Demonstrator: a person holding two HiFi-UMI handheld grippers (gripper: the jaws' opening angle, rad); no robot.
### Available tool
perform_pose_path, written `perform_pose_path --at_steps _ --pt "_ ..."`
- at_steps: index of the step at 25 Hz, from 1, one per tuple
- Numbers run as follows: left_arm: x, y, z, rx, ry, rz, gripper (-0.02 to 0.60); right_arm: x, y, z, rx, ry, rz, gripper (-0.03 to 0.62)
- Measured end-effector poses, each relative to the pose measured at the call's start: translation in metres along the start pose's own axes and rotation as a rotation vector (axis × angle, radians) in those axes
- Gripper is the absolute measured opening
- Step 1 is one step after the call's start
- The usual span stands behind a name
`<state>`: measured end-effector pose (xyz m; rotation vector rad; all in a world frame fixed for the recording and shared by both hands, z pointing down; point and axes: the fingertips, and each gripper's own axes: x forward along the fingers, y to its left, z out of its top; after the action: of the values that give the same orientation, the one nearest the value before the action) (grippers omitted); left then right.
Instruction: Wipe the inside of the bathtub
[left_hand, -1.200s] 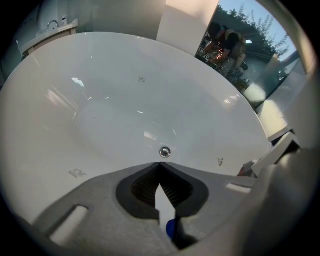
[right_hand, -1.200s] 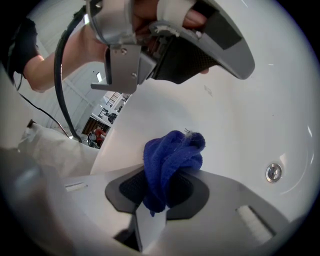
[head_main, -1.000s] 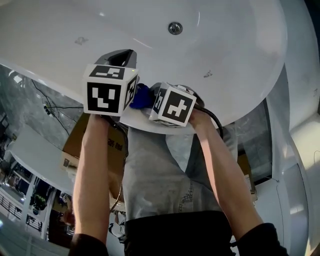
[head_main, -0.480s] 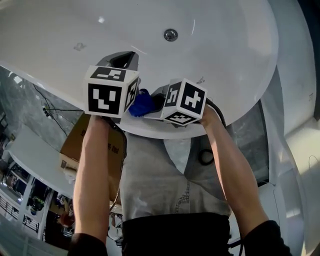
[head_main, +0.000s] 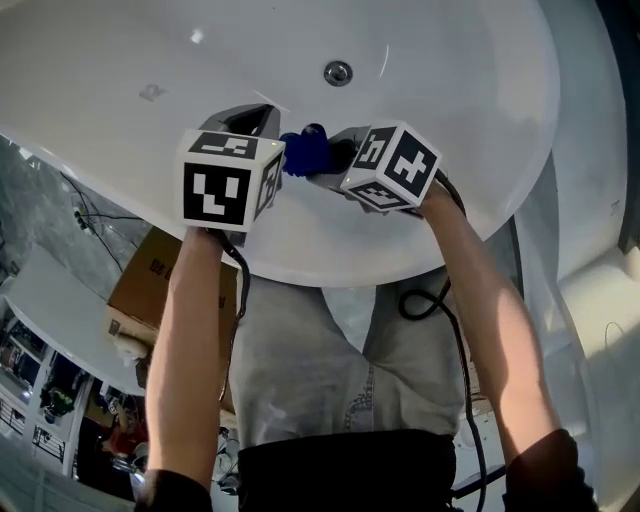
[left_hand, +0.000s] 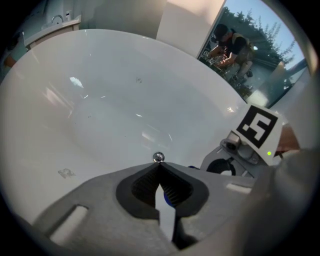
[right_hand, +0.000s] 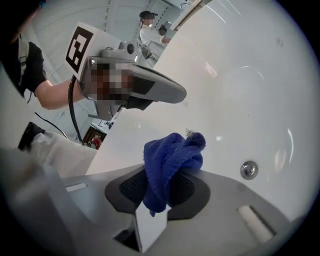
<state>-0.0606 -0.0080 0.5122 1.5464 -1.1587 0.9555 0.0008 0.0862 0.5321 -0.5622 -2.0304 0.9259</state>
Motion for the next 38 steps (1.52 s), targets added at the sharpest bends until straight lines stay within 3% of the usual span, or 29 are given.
perform_pose_path --at_steps 4,9,16,21,25,30,38 --pt "0.015 0.004 -0.004 -0.004 0.008 -0.027 0.005 -0.002 -0.047 -0.013 -0.058 0.102 -0.065 0.092" --pt "0.035 0.027 -0.022 0.008 0.008 -0.018 0.005 0.014 -0.093 -0.014 -0.021 0.100 -0.137 0.092" --pt "0.073 0.042 -0.052 -0.066 0.010 -0.047 0.005 0.045 -0.134 -0.032 -0.007 0.188 -0.205 0.092" --pt "0.098 0.050 -0.053 -0.125 -0.030 -0.049 0.005 0.069 -0.160 -0.052 0.013 0.273 -0.218 0.092" --pt "0.114 0.049 -0.059 -0.142 -0.018 -0.060 0.005 0.087 -0.170 -0.078 0.002 0.361 -0.225 0.092" --pt "0.121 0.046 -0.065 -0.102 0.022 -0.081 0.005 0.110 -0.171 -0.104 -0.053 0.449 -0.204 0.092" --pt "0.114 0.038 -0.058 -0.126 0.020 -0.105 0.005 0.115 -0.173 -0.120 -0.035 0.489 -0.202 0.092"
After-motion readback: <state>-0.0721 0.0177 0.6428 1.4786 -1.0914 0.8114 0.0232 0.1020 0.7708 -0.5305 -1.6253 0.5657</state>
